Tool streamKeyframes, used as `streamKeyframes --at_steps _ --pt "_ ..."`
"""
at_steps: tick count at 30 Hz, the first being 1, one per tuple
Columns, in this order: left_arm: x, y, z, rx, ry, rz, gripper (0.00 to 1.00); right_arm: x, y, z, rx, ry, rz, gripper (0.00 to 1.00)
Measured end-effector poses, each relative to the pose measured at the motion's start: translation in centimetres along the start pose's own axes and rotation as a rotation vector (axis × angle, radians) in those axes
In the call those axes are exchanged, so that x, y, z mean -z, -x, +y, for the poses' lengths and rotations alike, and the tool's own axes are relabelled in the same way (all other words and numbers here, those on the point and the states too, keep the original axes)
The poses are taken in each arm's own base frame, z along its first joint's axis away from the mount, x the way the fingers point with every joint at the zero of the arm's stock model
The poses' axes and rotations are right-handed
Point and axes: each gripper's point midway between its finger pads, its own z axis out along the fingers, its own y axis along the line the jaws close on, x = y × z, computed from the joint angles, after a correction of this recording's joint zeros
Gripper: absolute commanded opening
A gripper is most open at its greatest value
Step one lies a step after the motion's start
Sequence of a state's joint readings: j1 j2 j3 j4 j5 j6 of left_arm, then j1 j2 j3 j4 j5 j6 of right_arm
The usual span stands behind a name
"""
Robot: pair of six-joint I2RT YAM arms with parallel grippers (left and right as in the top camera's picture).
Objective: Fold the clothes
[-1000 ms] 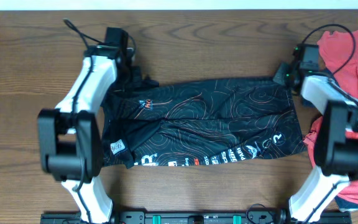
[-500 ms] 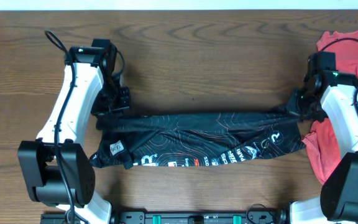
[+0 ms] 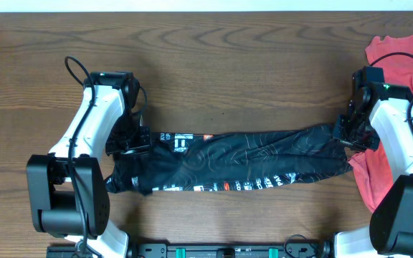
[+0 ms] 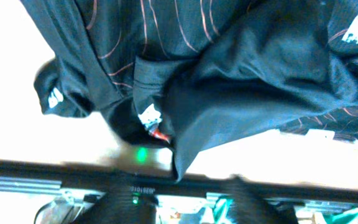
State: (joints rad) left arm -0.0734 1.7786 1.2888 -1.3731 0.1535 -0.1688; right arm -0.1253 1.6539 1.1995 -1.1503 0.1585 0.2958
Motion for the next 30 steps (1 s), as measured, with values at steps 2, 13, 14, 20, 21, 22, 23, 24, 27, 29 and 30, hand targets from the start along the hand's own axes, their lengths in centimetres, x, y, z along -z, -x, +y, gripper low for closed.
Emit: streamKeyframes --at_steps 2,13,14,20,21,22,23,24,27,29,30 --pt "0.0 -0.8 0.2 0.010 0.008 0.031 0.77 0.0 -0.2 -0.1 0.001 -0.005 0.007 0.24" --pt "0.0 -0.2 0.0 0.008 0.002 0.007 0.77 -0.5 -0.7 -0.5 0.064 -0.016 0.027 0.63" --pt "0.0 0.0 0.0 0.008 0.000 0.000 0.77 -0.6 -0.7 -0.4 0.069 -0.014 0.027 0.64" --pt "0.1 2.4 -0.7 -0.002 -0.028 -0.096 0.77 -3.7 -0.7 0.4 0.113 0.054 0.013 0.68" --pt "0.2 2.6 -0.8 -0.004 -0.035 -0.107 0.77 -4.3 -0.9 0.5 0.121 0.061 0.014 0.68" --pt "0.2 2.8 -1.0 -0.005 -0.045 -0.113 0.77 -4.9 -0.9 0.7 0.125 0.069 0.004 0.69" --pt "0.2 2.8 -1.1 -0.005 -0.050 -0.115 0.77 -5.3 -0.7 1.0 0.127 0.078 -0.012 0.70" --pt "0.2 2.8 -1.2 -0.006 -0.055 -0.114 0.77 -5.7 -0.3 1.2 0.129 0.086 -0.036 0.70" --pt "0.2 2.8 -1.3 -0.004 -0.062 -0.113 0.77 -7.0 0.3 1.7 0.134 0.104 -0.090 0.69" --pt "0.2 2.9 -1.3 -0.004 -0.064 -0.115 0.77 -8.0 0.1 1.9 0.141 0.112 -0.107 0.69" --pt "0.2 2.9 -1.4 -0.004 -0.066 -0.117 0.77 -8.1 0.2 2.1 0.142 0.125 -0.121 0.68"
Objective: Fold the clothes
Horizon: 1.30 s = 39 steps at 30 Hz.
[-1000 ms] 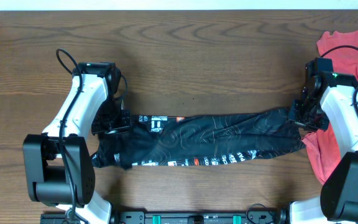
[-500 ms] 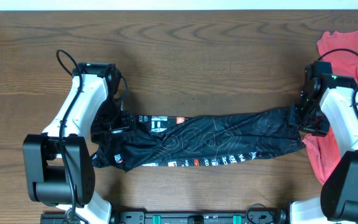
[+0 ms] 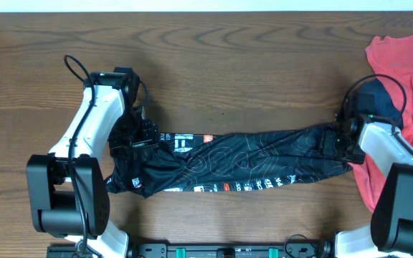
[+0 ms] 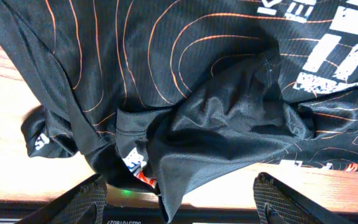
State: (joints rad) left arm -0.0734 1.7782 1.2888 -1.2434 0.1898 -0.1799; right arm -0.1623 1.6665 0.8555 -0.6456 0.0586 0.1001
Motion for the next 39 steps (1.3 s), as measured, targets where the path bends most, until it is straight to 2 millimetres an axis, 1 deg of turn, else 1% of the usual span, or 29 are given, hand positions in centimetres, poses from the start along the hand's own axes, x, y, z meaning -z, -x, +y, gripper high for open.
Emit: streamKeyframes --at_steps 3,4,5,7,9,10,11,12,19,21,23,25,26,27,29,31,33,35,39 --pt "0.0 0.0 -0.1 0.000 -0.005 0.000 0.77 -0.1 0.3 0.3 0.005 0.019 -0.044 0.67" --pt "0.0 0.0 -0.1 0.000 -0.006 -0.001 0.77 -0.2 0.5 0.4 0.006 0.028 -0.061 0.63" --pt "0.0 0.0 -0.1 0.000 -0.007 -0.001 0.77 -0.2 0.5 0.5 0.009 0.032 -0.069 0.57" --pt "0.0 0.0 -0.1 0.000 -0.007 -0.001 0.77 -0.3 0.8 0.8 0.011 0.052 -0.096 0.39" --pt "0.0 0.0 -0.1 0.000 -0.007 -0.001 0.77 -0.3 0.9 0.9 0.019 0.057 -0.107 0.27" --pt "0.0 0.0 -0.1 0.000 -0.007 -0.001 0.77 -0.3 1.0 1.0 0.019 0.061 -0.111 0.17" --pt "0.0 0.0 -0.1 0.000 -0.008 -0.001 0.77 -0.3 1.1 1.0 0.020 0.064 -0.114 0.05" --pt "0.0 0.0 -0.1 0.000 -0.008 -0.001 0.77 -0.3 1.1 1.1 0.021 0.066 -0.116 0.01" --pt "0.0 0.0 -0.2 0.000 -0.010 0.000 0.77 -0.1 1.0 1.1 0.007 0.066 -0.105 0.01" --pt "0.0 0.0 -0.2 0.000 -0.010 0.000 0.77 0.0 0.6 0.6 -0.013 0.041 -0.068 0.01" --pt "0.0 0.0 -0.1 0.001 -0.010 -0.001 0.77 0.2 -0.2 -0.2 -0.034 -0.003 -0.004 0.01" --pt "0.0 0.1 -0.1 0.005 -0.012 -0.001 0.77 0.9 -0.9 -0.9 -0.049 -0.040 0.064 0.01" --pt "0.0 0.1 0.0 0.007 -0.013 -0.003 0.77 1.3 -0.7 -1.0 -0.053 -0.044 0.077 0.01" --pt "0.1 0.2 0.1 0.011 -0.014 -0.005 0.77 1.9 -0.4 -1.0 -0.055 -0.044 0.084 0.01" --pt "0.1 0.3 0.3 0.018 -0.016 -0.007 0.77 3.5 1.1 -0.6 -0.052 -0.030 0.070 0.01" --pt "0.1 0.4 0.3 0.019 -0.018 -0.010 0.77 5.1 2.4 0.3 -0.027 -0.020 0.044 0.01" --pt "0.1 0.5 0.3 0.019 -0.018 -0.012 0.78 6.2 2.9 1.9 0.023 -0.010 0.035 0.01" --pt "0.1 0.5 0.3 0.020 -0.019 -0.015 0.78 6.7 2.1 4.2 0.097 0.002 0.051 0.01" --pt "0.1 0.7 0.2 0.021 -0.021 -0.022 0.78 7.1 -0.4 8.8 0.243 0.029 0.093 0.01"
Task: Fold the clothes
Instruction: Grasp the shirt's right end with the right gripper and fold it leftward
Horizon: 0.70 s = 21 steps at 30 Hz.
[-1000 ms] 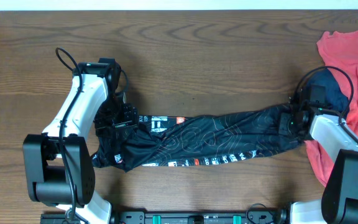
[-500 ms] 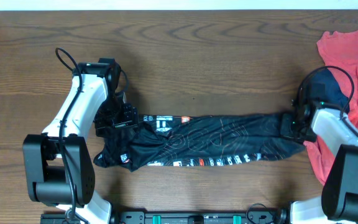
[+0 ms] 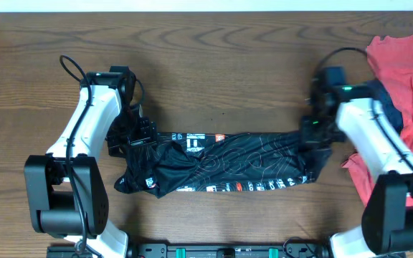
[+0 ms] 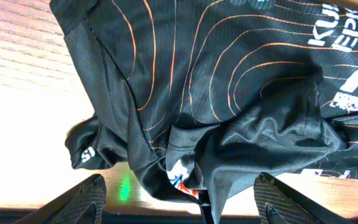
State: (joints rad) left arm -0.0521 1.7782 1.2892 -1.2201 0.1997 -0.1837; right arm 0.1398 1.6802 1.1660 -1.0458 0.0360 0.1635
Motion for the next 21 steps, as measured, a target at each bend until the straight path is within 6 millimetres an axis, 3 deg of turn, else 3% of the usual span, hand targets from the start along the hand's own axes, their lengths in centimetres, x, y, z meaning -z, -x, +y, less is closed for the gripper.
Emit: streamKeyframes --at_steps 8,15,21 --pt "0.0 0.1 0.0 -0.001 -0.001 -0.005 0.78 0.3 -1.7 7.4 0.172 0.024 -0.016 0.01" --pt "0.0 0.1 0.0 -0.001 -0.002 -0.006 0.78 0.4 -2.9 10.5 0.222 0.036 -0.026 0.01" --pt "0.0 0.1 0.0 -0.001 -0.001 -0.006 0.78 0.5 -3.1 12.5 0.227 0.088 -0.040 0.30"
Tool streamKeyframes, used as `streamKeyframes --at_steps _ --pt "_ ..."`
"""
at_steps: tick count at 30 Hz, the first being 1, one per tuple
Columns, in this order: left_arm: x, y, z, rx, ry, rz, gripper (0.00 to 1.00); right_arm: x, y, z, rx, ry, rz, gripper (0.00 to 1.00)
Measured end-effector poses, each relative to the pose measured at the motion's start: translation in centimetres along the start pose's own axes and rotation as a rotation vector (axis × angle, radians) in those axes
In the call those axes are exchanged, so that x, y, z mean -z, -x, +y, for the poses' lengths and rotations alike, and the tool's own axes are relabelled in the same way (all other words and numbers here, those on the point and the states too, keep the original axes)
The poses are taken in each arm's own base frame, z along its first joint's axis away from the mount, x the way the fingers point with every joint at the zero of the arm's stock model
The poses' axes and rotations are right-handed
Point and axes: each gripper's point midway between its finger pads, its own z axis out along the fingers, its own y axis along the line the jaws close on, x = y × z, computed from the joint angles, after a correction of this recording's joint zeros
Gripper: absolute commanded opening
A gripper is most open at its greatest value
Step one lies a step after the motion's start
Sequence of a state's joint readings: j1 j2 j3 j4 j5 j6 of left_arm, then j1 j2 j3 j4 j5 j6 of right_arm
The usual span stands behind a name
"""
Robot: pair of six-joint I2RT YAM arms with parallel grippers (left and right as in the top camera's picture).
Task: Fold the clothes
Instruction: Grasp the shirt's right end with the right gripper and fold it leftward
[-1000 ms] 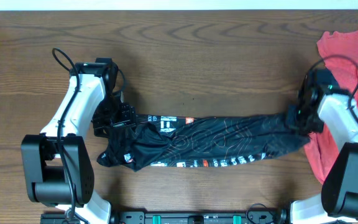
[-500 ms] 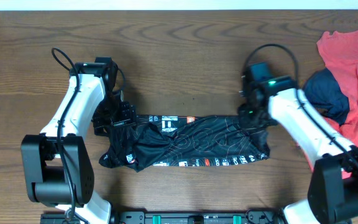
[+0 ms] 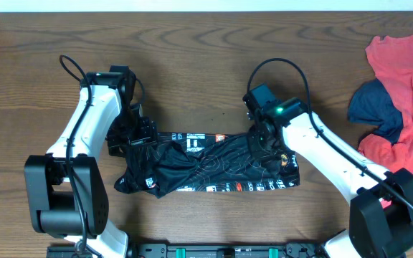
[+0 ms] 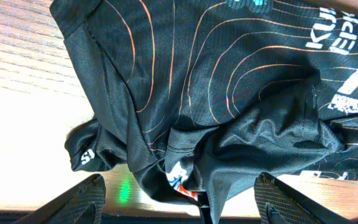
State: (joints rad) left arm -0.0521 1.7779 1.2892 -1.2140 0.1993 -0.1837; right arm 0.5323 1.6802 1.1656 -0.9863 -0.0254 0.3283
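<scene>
A black shirt (image 3: 214,163) with orange contour lines and white lettering lies as a bunched band across the middle of the table. My left gripper (image 3: 136,137) hovers over its left end. In the left wrist view the left gripper (image 4: 184,200) is open, its fingers (image 4: 82,198) spread wide over the crumpled cloth (image 4: 229,112) and gripping nothing. My right gripper (image 3: 265,135) is on the band's upper edge right of the middle, shut on cloth there; its fingertips are hidden under the wrist.
A red shirt (image 3: 407,79) lies at the table's right edge with a dark navy garment (image 3: 373,107) on it. Cables loop above both arms. The arm bases and a rail (image 3: 228,251) line the table's front edge.
My right gripper has moved left, from near the band's right end to its middle right. The band's right end has come left with it. The left gripper has stayed put and open.
At first the black shirt was stretched long between both grippers, reaching the red shirt. A second later the left gripper was open over the left end. Then the right gripper stood further left with a shorter band, and now further left still.
</scene>
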Motion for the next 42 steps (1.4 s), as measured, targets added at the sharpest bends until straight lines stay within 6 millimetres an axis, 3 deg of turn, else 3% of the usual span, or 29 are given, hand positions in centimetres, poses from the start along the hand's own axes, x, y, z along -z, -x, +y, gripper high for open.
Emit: streamKeyframes --at_steps 4,8,10,15,20,26,31,34,36,40,42 --pt "0.0 0.0 0.0 0.000 0.000 0.000 0.79 0.1 0.1 1.9 0.043 0.083 -0.003 0.37" --pt "0.0 0.0 0.0 0.000 0.000 0.000 0.82 0.2 -0.1 2.8 0.099 0.136 0.007 0.35" --pt "0.0 0.0 0.0 0.000 0.000 0.000 0.84 0.1 -0.1 2.2 0.088 0.103 0.004 0.36" --pt "0.0 0.0 0.0 0.001 0.000 0.000 0.84 0.1 0.3 -1.7 -0.057 -0.090 -0.020 0.39" --pt "0.0 0.0 0.0 0.001 0.000 0.000 0.84 0.3 1.1 -4.5 -0.130 -0.160 -0.046 0.40" --pt "0.0 0.1 0.0 0.000 -0.001 -0.004 0.84 -0.8 1.0 -4.5 -0.099 -0.137 -0.050 0.43" --pt "0.0 0.1 0.0 0.000 -0.001 -0.004 0.84 -3.0 -0.7 -4.0 -0.059 -0.090 -0.010 0.44" --pt "0.0 0.1 0.0 0.000 -0.002 -0.004 0.84 -4.3 -1.7 -3.9 -0.045 -0.073 0.007 0.39" --pt "0.0 0.1 0.0 0.000 -0.002 -0.005 0.84 -4.7 -2.3 -3.6 -0.022 -0.049 0.025 0.31" --pt "0.0 0.1 0.0 0.000 -0.002 -0.006 0.84 -4.9 -2.7 -2.6 0.025 0.011 0.042 0.01" --pt "0.0 0.2 0.0 0.000 -0.002 -0.006 0.84 -4.9 -2.8 -2.3 0.036 0.032 0.047 0.01"
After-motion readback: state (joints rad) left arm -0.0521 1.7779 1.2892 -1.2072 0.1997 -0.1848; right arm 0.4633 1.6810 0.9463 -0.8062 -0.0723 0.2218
